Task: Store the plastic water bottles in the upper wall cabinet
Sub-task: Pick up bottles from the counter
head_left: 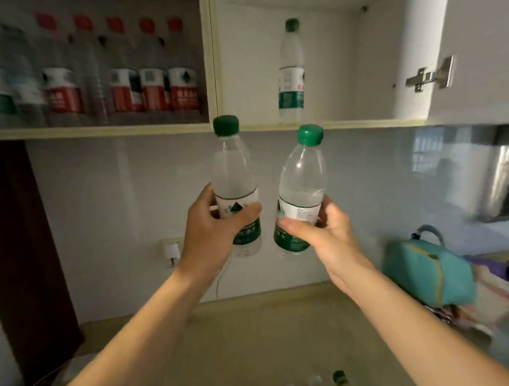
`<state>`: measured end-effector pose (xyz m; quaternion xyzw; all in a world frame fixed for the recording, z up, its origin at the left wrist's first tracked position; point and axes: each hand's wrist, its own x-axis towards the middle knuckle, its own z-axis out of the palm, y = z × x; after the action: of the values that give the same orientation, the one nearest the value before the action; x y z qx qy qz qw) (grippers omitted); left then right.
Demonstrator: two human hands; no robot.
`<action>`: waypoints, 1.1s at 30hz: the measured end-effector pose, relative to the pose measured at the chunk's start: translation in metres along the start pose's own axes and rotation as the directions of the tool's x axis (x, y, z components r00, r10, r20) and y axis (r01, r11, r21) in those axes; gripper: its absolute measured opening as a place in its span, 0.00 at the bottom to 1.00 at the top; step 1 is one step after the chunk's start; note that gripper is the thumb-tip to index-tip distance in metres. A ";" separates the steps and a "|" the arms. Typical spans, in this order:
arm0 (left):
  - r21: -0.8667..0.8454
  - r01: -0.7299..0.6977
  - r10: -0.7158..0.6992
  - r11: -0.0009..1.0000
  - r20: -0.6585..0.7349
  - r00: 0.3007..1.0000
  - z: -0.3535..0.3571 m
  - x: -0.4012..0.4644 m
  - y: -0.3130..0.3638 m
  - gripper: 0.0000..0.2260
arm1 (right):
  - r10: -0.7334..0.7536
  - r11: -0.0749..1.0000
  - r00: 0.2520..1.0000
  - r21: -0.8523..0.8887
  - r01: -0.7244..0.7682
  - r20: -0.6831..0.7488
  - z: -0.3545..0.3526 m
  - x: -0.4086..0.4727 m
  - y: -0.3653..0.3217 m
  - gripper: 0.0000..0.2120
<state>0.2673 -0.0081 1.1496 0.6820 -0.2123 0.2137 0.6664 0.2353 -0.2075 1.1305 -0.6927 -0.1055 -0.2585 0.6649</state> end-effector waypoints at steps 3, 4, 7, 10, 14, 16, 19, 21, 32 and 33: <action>-0.022 -0.097 0.096 0.995 -0.029 0.995 0.004 0.030 0.054 0.24 | -0.131 0.991 0.991 0.005 0.131 -0.025 -0.005 0.021 -0.052 0.24; -0.024 -0.127 0.126 0.992 -0.039 0.991 0.006 0.040 0.069 0.25 | -0.171 0.985 0.985 0.002 0.171 -0.033 -0.007 0.028 -0.069 0.23; -0.008 -0.204 0.203 0.979 -0.056 0.978 0.016 0.069 0.109 0.24 | -0.267 0.964 0.961 -0.007 0.267 -0.068 -0.018 0.052 -0.111 0.19; 0.021 -0.256 0.256 0.967 -0.059 0.965 0.029 0.096 0.134 0.19 | -0.313 0.950 0.945 -0.025 0.312 -0.090 -0.031 0.081 -0.143 0.19; 0.063 -0.248 0.251 0.967 -0.043 0.967 0.051 0.130 0.148 0.15 | -0.302 0.953 0.949 -0.041 0.299 -0.096 -0.047 0.129 -0.164 0.20; 0.097 -0.240 0.245 0.966 -0.044 0.968 0.061 0.148 0.148 0.16 | -0.291 0.956 0.952 -0.071 0.285 -0.097 -0.052 0.154 -0.165 0.20; 0.134 -0.201 0.212 0.970 -0.075 0.974 0.072 0.174 0.139 0.19 | -0.263 0.961 0.961 -0.119 0.252 -0.088 -0.056 0.189 -0.158 0.19; 0.155 -0.166 0.183 0.974 -0.102 0.978 0.078 0.190 0.129 0.19 | -0.227 0.965 0.972 -0.145 0.217 -0.060 -0.057 0.208 -0.152 0.17; 0.189 -0.088 0.104 0.978 -0.075 0.992 0.091 0.251 0.092 0.16 | -0.090 0.970 0.995 -0.226 0.095 0.033 -0.050 0.272 -0.126 0.17; 0.195 -0.078 0.093 0.978 -0.068 0.993 0.092 0.255 0.089 0.17 | -0.086 0.969 0.996 -0.231 0.093 0.038 -0.048 0.276 -0.124 0.16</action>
<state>0.4255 -0.1032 1.3675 0.7246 -0.1940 0.2876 0.5955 0.3971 -0.2974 1.3746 -0.7638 -0.1148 -0.2892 0.5655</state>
